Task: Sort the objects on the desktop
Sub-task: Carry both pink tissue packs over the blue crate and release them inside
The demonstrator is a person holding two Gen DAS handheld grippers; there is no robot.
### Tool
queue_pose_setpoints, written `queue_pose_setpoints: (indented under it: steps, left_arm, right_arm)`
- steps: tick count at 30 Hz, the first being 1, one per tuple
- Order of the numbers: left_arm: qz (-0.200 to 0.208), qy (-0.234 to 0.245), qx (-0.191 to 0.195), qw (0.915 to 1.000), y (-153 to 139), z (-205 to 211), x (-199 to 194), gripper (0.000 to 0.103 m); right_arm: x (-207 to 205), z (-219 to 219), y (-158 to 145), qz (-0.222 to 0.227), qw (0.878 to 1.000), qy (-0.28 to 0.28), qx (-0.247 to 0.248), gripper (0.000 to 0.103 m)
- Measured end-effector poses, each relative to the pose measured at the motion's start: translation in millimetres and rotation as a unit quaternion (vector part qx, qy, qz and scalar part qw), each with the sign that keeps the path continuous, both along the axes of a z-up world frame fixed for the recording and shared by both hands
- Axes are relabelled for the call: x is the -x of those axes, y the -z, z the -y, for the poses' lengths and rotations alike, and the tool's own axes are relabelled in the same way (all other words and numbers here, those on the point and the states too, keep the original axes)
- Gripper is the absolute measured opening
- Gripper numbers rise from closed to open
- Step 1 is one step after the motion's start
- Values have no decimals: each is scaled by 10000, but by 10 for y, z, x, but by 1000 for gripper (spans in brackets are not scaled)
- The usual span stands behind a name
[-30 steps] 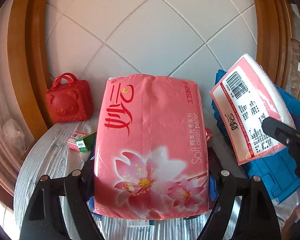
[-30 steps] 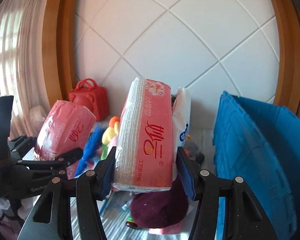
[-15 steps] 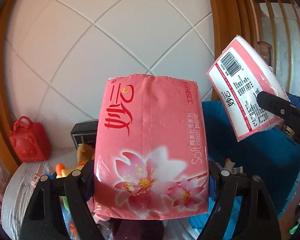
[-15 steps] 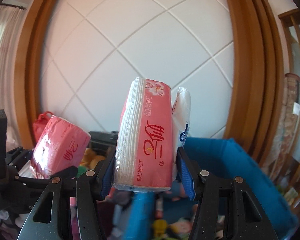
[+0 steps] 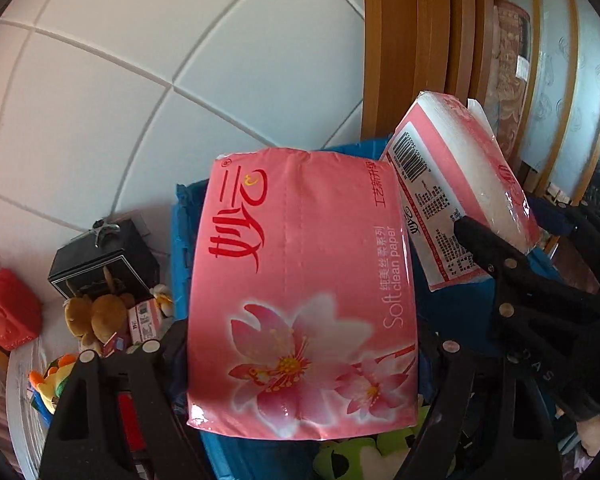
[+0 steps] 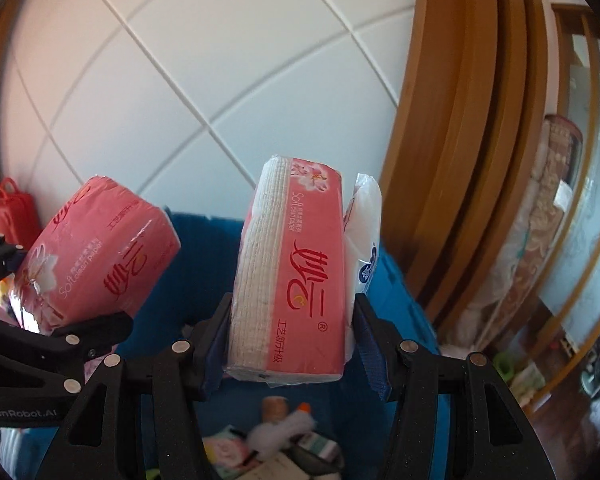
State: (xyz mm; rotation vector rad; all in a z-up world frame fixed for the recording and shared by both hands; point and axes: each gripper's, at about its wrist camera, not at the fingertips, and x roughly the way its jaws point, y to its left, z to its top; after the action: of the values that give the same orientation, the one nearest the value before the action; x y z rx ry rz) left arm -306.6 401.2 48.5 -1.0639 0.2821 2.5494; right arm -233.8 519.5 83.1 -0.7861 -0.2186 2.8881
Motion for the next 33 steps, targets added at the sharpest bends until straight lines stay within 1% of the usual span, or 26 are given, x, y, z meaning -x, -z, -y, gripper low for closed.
queue_pose_setpoints:
  steps: [4, 5, 7, 8, 10, 11, 13, 15, 18, 20, 21, 23, 27, 29, 31, 32, 33]
  left_arm:
    - [547, -103, 260, 9981, 341, -242, 376, 82]
    - [695, -115, 340, 9969, 432, -285, 457, 82]
    - [999, -166, 545, 9934, 653, -397, 571, 82]
    - [1127, -173, 645, 9914, 755, -441, 603, 82]
    - [1427, -125, 829, 9862, 943, -515, 651, 82]
    - [1605, -109, 928, 9826, 1028, -539, 669, 82]
    - [1858, -109, 1041, 9770, 1128, -546, 691, 82]
    - [2012, -150, 1014, 9742, 1182, -512, 699, 82]
    - [2141, -227, 810, 9732, 1179, -453, 718, 82]
    - [2183, -234, 715, 9730, 1177, -434, 719, 82]
    - [2212, -227, 702, 9724, 1181, -431, 718, 82]
    - [2210, -233, 707, 9724, 1185, -427, 708, 82]
    - [2098, -306, 824, 9738, 1176, -434, 678, 82]
    - [2245, -291, 807, 9707, 1178, -427, 690, 82]
    - [2212, -405, 525, 9730, 1113, -346, 709, 82]
    - [2168, -524, 448, 9738, 1098, -302, 715, 83]
    - [2188, -613, 441, 9728, 1111, -279, 724, 83]
  right_arm:
    - [358, -284, 359, 467, 9987, 214, 33, 56]
    - [409, -352, 405, 557, 9982, 235, 57, 56]
    - [489, -442, 563, 786, 9964, 304, 41, 56]
    - [530, -450, 631, 940, 9950, 337, -80, 56]
    - [584, -396, 723, 1096, 9925, 359, -405, 56]
    - [617, -384, 779, 1169, 9914, 351, -466, 56]
    - [666, -388, 867, 1312, 9900, 302, -432, 56]
    - [684, -418, 924, 1450, 9885, 286, -331, 56]
    - [722, -537, 1051, 1654, 9855, 360, -133, 59]
    - [713, -567, 1048, 1676, 9851, 390, 22, 71]
    - [706, -549, 1033, 1657, 9853, 405, 48, 73]
    - [691, -556, 1034, 1609, 9857, 499, 4, 81]
    - [704, -586, 1061, 1710, 9835, 590, 40, 89]
    - [699, -592, 1064, 1718, 9832, 619, 9, 92]
    - [696, -598, 1049, 1689, 9835, 648, -7, 96]
    - [693, -605, 1042, 1674, 9836, 668, -6, 98]
    - [698, -613, 1036, 1671, 9837, 669, 28, 100]
